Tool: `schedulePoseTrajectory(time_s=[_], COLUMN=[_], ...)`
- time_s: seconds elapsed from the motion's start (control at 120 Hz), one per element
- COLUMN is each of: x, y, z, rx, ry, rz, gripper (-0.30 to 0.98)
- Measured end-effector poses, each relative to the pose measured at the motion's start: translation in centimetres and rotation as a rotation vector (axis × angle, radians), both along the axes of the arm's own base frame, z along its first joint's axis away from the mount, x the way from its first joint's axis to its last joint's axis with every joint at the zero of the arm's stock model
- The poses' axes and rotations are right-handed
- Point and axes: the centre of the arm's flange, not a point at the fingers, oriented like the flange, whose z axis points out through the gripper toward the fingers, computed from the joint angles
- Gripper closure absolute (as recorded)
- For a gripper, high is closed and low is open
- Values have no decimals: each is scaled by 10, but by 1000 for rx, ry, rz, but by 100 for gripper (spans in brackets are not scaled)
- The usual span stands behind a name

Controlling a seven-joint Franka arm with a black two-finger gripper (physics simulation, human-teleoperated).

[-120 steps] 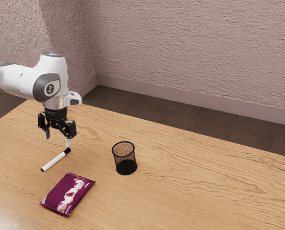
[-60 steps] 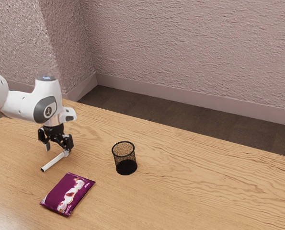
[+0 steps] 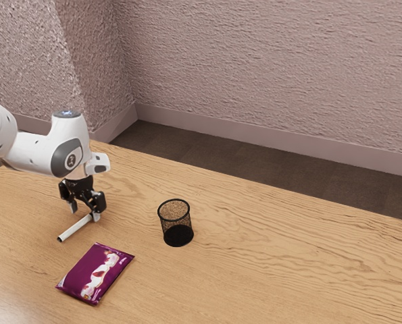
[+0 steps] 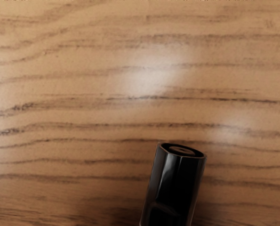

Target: Put the marker into the pen holder.

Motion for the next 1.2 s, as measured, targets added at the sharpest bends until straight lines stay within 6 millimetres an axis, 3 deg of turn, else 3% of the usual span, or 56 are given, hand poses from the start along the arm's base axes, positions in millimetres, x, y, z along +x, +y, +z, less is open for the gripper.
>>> schedulePoseTrajectory(time_s=[0.442, 0.667, 0.767, 0.9, 1.058, 1.2], x=[3, 4, 8, 28, 39, 26], y=[-2, -2, -9, -56, -136, -192], z=[0, -2, 17, 69, 160, 195], rx=[1, 9, 28, 99, 206, 209], ry=[-19, -22, -52, -153, -361, -531], rz=[-34, -30, -50, -191, -380, -434], gripper=[66, 75, 77, 78, 79, 79])
